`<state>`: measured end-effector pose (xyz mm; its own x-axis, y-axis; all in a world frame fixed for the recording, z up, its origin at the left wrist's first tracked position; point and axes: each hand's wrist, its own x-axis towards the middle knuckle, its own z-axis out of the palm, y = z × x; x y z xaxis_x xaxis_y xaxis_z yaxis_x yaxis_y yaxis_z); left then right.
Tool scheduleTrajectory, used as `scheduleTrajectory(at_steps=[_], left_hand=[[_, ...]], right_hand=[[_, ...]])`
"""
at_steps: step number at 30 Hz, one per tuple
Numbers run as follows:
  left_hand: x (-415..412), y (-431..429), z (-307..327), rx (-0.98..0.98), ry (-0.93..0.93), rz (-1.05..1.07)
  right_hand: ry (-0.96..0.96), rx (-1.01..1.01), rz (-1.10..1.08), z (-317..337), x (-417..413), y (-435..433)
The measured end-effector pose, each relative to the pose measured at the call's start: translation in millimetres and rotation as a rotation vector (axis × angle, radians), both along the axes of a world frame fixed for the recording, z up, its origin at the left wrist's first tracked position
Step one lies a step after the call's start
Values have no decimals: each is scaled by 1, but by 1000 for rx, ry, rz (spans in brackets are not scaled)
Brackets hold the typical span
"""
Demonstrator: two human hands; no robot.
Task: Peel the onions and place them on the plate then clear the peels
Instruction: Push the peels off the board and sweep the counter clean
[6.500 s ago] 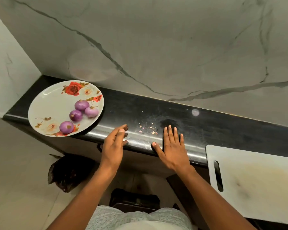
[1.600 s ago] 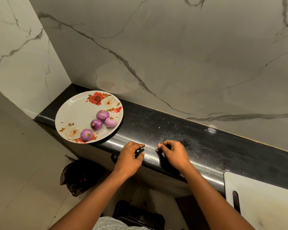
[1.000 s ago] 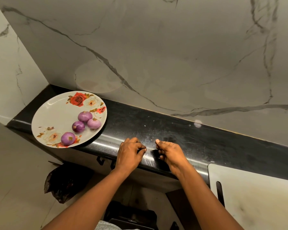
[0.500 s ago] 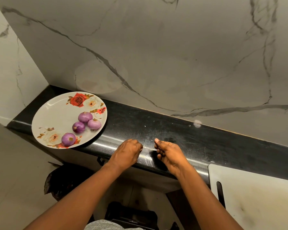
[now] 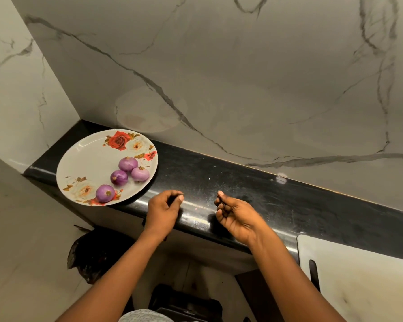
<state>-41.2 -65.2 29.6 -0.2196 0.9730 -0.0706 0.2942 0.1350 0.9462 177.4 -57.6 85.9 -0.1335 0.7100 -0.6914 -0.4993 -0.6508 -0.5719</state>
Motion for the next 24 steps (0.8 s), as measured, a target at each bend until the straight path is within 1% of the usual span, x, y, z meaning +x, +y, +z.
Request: scheduleTrajectory(at_steps=[3, 5, 8, 12, 17, 20, 22, 24], left_hand=[[-15, -8, 13, -21, -364, 220], [-29, -18, 19, 3, -569, 315], [-51, -39, 22, 44, -742, 403], [-81, -73, 10, 42, -833, 550], [-127, -120, -38, 5, -861, 784], [-164, -139, -83, -32, -888, 930], [-185, -144, -113, -62, -896, 1006], [-212, -145, -154, -91, -890, 1085]], right_hand=[[92, -34, 38, 5, -20, 2], [141, -65, 85, 7, -40, 2], [187, -107, 187, 8, -76, -2], [225, -177, 304, 3, -133, -10], [247, -319, 474, -31, -217, -32], [238, -410, 560, -74, -270, -44], [211, -468, 562, -105, -298, -47], [177, -517, 564, -150, -332, -43]])
